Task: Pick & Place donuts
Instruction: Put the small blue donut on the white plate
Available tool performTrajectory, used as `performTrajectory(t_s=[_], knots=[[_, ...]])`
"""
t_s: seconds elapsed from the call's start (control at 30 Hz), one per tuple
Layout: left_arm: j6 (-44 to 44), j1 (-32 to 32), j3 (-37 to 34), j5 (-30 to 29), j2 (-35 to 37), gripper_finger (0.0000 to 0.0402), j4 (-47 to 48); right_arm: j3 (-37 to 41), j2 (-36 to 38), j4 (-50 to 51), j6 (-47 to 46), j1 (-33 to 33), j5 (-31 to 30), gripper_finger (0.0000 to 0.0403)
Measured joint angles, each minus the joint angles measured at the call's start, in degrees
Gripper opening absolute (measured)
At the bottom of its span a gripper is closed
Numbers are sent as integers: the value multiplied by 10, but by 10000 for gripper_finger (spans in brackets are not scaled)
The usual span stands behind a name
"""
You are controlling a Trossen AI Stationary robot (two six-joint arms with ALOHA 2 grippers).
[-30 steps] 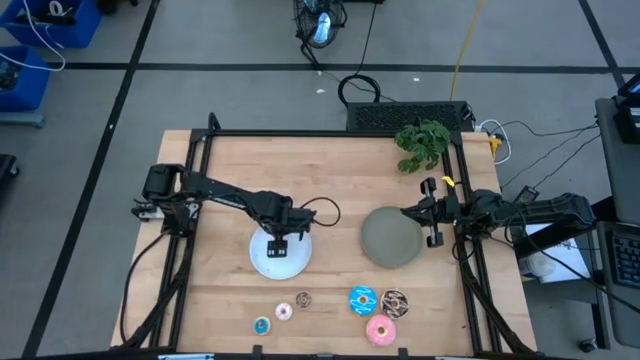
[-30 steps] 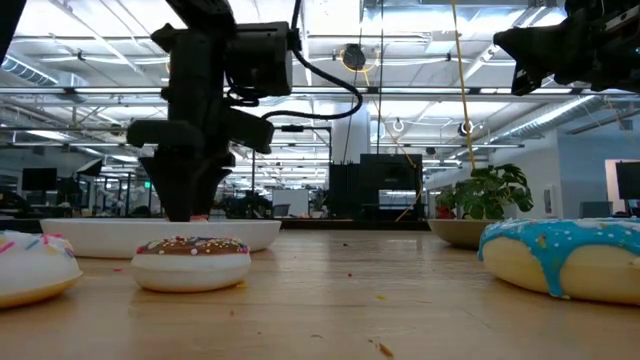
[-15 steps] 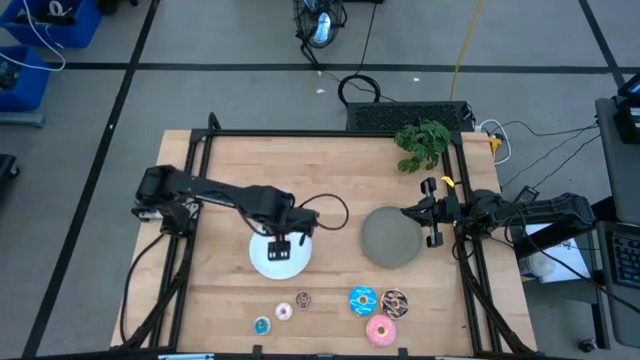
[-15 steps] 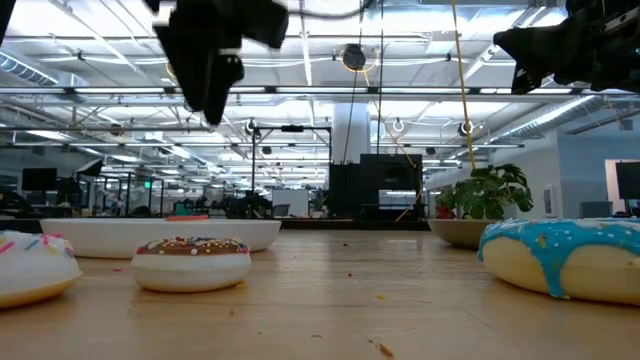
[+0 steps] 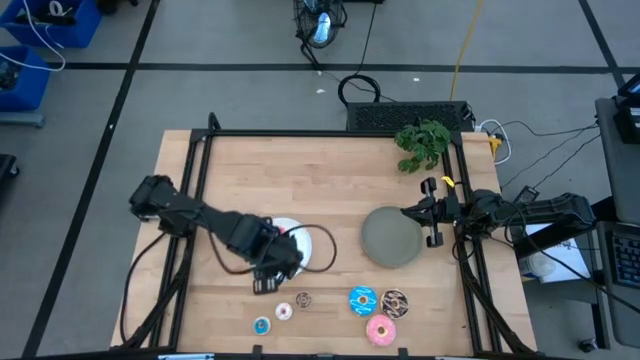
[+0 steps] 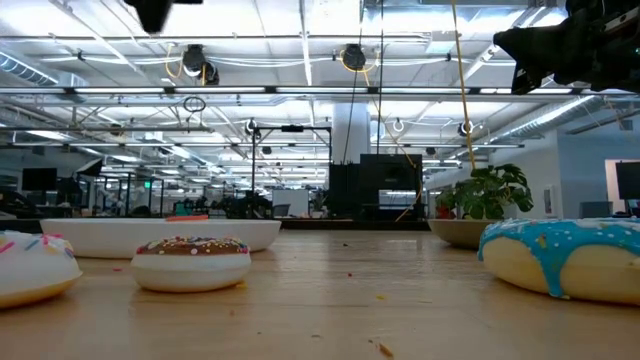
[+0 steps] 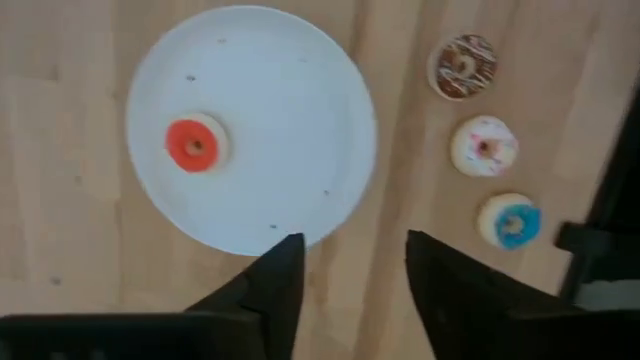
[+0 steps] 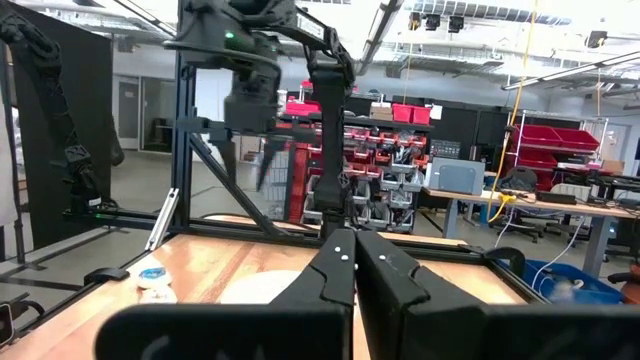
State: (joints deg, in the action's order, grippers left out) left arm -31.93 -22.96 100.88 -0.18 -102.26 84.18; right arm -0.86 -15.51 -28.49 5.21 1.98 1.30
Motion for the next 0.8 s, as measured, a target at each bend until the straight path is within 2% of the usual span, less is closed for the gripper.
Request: performTrajectory(t_s=[0.2, 0.5, 0.8], knots=[[-61, -26, 0, 2, 0, 86, -5, 0, 0, 0, 0, 0, 0, 0], [-105, -73, 0, 0, 0, 12, -18, 0, 0, 0, 0, 0, 0, 0], [-128, -101, 0, -15, -3, 10, -88, 0, 0, 0, 0, 0, 0, 0]])
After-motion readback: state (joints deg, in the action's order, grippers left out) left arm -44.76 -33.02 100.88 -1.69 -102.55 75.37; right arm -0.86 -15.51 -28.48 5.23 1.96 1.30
